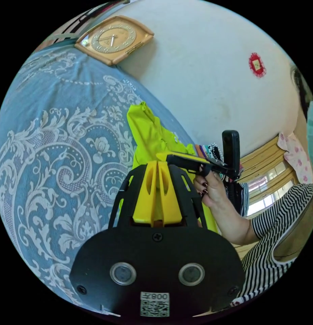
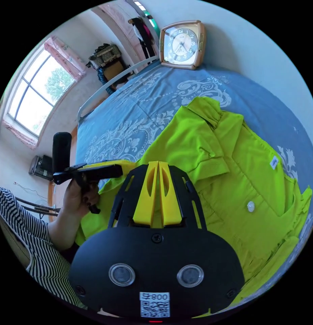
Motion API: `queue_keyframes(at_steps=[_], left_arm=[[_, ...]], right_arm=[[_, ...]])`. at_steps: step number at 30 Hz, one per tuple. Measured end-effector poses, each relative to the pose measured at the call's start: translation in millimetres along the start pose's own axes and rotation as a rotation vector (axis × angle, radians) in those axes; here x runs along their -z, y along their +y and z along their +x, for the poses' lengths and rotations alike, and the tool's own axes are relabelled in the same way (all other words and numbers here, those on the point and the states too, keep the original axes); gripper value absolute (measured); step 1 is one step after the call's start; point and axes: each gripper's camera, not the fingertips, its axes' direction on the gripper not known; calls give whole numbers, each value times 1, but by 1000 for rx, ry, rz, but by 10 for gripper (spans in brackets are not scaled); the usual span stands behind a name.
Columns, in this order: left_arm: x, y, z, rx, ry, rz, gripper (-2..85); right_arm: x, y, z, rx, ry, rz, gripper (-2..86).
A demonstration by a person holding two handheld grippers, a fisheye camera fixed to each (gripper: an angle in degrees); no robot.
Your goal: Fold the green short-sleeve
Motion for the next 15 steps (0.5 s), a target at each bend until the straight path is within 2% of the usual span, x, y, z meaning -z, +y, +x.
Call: queue_keyframes(at_steps=[2,4,6,8,12,15], left_arm=[[2,-3,9,-20,-9,27,2],[-10,-10,17,-12,-105,-70,2],[-21,-18,23,-5,-93,-149,2],[-23,-23,34,-24,-116,-151,3],[-21,-35,64,-66,-155,-149,3],[-35,-47,72,-47,-214,-233,3]], right_arm=[[16,26,8,-28,15,13,2],[23,54,20,-63,33,-13,2],[30,87,39,-129,27,-78,2],[51,110,46,-146,17,-52,2],[105,164,71,-203,127,-12,1],[121,209,106,-300,176,-42,2]])
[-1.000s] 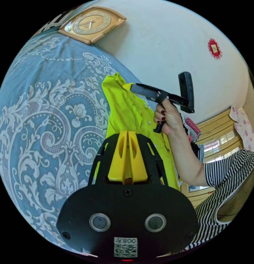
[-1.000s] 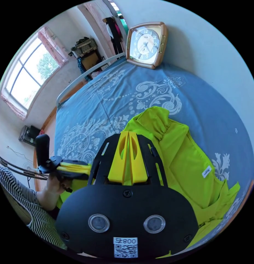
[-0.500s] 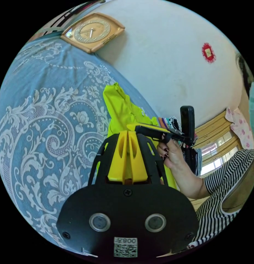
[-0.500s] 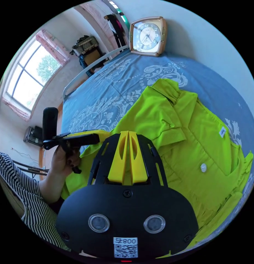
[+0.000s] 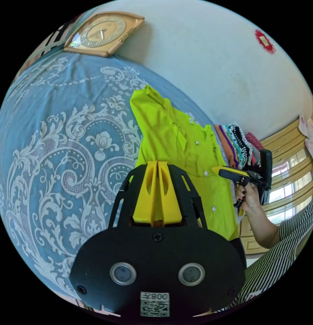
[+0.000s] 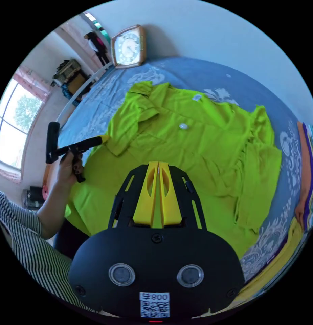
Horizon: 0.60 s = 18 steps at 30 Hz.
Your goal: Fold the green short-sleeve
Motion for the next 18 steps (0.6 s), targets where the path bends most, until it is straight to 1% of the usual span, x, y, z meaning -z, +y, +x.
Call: queue_keyframes(at_steps=[2,5,8,10,14,18], left_arm=[[0,-8,7,10,21,-7,3],[13,-18,25,22,20,2,3],[21,-21,44,30,-19,-22,3],[24,-19,55,60,9,-55,3],[28,-18,77,73,69,-58,3],[22,-34,112,28,82,-97,7]], right_arm=[[-6,16,26,-62,-8,-77,2],[18,49,54,-113,-86,-15,2],[46,85,85,-188,-88,29,2],[61,109,103,-223,-67,45,2],[93,156,132,-264,-1,83,8],[105,156,148,-242,141,115,33]])
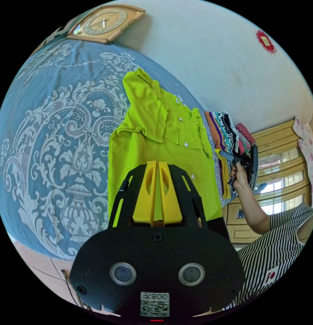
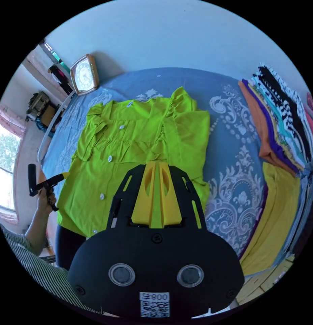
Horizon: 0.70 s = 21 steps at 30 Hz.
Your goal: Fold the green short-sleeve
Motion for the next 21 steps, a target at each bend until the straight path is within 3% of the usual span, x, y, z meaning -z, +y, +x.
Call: queue_keyframes(at_steps=[6,13,21], left_arm=[[-27,-54,59,-97,65,-39,16],[-104,-147,149,-268,232,-117,52],[-169,-225,219,-269,285,-139,70]], right_arm=[[-33,-19,7,72,168,-72,60],[-21,30,30,90,132,-38,67],[-34,89,40,182,228,-69,66]])
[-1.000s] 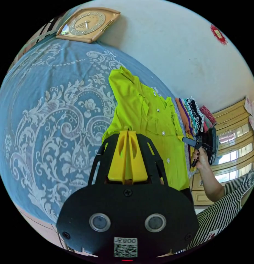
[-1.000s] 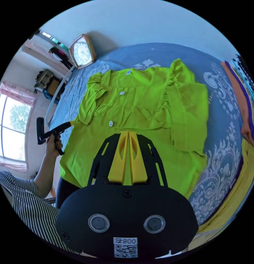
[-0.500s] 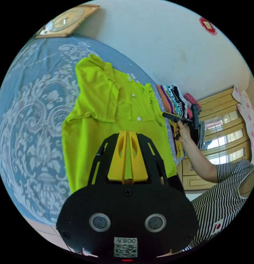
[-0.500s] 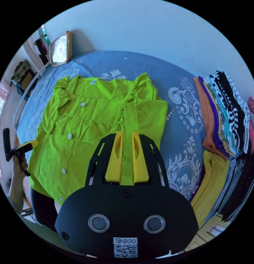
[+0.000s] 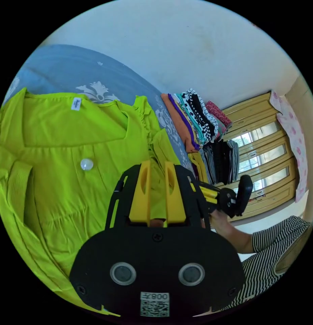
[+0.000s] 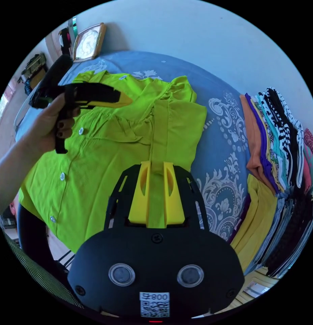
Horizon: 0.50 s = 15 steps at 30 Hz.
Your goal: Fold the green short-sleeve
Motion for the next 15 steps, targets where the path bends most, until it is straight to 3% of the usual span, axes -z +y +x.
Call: queue_keyframes(at_steps=[11,15], left_arm=[[-53,-80,38,-1,-89,-100,26],[-48,-89,55,-17,-60,-59,10]], right_arm=[[-16,42,27,-26,-38,34,19],[-13,58,41,-34,-108,49,8]])
